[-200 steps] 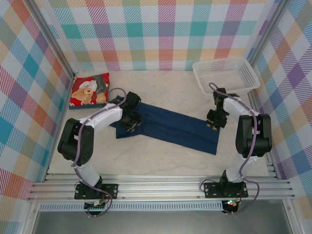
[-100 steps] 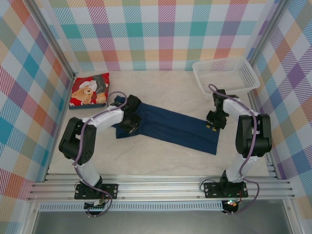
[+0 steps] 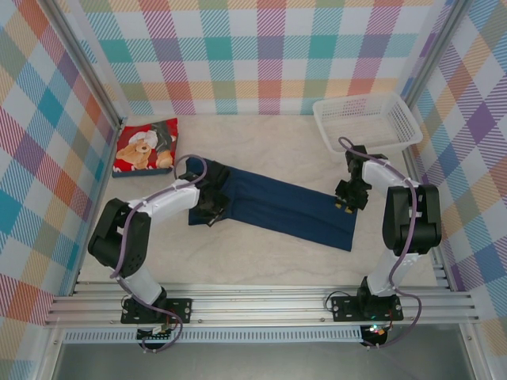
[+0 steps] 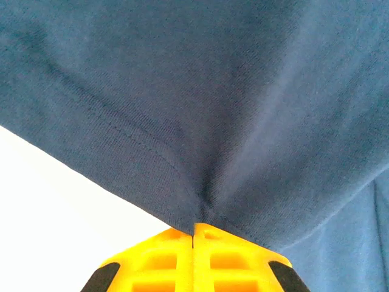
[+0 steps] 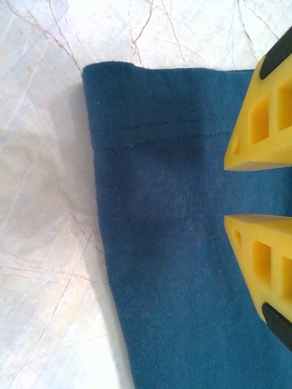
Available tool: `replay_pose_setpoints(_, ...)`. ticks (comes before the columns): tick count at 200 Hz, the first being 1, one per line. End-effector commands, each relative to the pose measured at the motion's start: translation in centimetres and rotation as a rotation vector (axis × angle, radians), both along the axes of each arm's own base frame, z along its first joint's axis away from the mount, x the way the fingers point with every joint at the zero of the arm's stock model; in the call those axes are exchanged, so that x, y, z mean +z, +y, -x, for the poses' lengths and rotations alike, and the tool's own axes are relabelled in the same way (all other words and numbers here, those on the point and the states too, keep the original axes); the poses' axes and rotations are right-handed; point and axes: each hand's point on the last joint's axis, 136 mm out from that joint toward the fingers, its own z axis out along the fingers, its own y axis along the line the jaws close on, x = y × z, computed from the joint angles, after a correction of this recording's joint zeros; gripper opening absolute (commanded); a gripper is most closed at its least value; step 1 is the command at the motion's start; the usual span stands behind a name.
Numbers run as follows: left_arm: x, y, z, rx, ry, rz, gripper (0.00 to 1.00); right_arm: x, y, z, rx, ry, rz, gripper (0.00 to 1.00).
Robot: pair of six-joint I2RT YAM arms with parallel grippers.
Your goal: Fold and stack the t-shirts
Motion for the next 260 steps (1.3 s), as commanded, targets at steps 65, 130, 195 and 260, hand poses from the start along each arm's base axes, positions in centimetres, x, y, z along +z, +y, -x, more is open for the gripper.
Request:
replay_pose_setpoints(65,-2.8,0.5,1.5,-0.081,0.064,-0.066,0.17,-1.5,-0.4,0.6,0.01,0.064,0.02,0.25)
replay_pose_setpoints(130,2.9,4.6,0.9,-0.01,-0.032,-0.136,0.47,-1.0,-0.4,0.5,0.017,0.053,0.021,0.25)
replay_pose_setpoints(195,0.0,9.3,-0.3,0.014,0.003,-0.009,0.3,-0.7,-0.4,0.8,0.03,0.048,0.018,0.25)
replay_pose_setpoints(260,-3.6,12.5,5.0,0.022,0.217,-0.191,0.0,-0.7,-0.4,1.0,0.021,0.049,0.022,0.25)
